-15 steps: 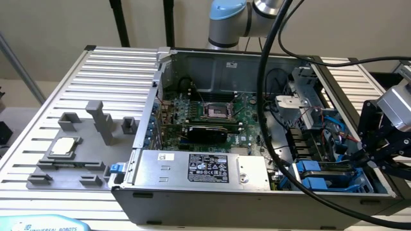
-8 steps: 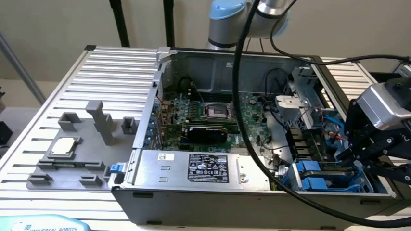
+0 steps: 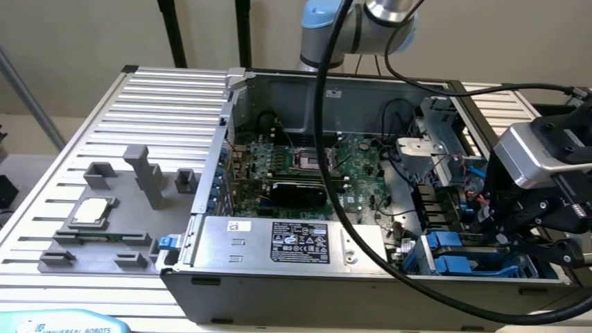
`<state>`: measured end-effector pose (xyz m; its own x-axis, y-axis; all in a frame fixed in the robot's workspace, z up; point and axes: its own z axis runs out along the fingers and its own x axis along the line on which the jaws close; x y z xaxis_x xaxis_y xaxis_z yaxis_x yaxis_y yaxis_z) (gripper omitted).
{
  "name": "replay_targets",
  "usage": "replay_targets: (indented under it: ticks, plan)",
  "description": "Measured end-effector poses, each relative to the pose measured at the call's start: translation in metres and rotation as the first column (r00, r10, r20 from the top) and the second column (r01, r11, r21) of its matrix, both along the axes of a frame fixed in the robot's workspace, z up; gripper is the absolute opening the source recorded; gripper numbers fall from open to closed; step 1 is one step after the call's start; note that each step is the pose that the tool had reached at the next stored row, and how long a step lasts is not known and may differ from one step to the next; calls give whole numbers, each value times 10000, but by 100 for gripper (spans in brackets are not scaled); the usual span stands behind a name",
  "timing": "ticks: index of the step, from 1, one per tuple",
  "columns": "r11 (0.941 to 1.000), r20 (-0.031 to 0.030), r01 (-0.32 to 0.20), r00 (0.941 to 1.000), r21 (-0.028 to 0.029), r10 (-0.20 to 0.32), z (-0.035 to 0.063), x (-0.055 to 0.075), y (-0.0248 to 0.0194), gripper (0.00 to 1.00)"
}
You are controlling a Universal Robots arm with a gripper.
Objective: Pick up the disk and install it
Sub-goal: 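Insert the first disk wire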
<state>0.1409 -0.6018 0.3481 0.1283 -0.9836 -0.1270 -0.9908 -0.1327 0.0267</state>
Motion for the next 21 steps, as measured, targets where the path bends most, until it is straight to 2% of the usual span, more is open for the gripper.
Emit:
replay_targets:
  ticks: [4,10,21]
  plan:
    - [9999,1,154,9999,-21,-154,-8,0,21,16]
    - [9991,10,377,9993,-172,-377,-20,14,58,16]
    - [9959,28,823,9966,-385,-823,-44,73,128,16]
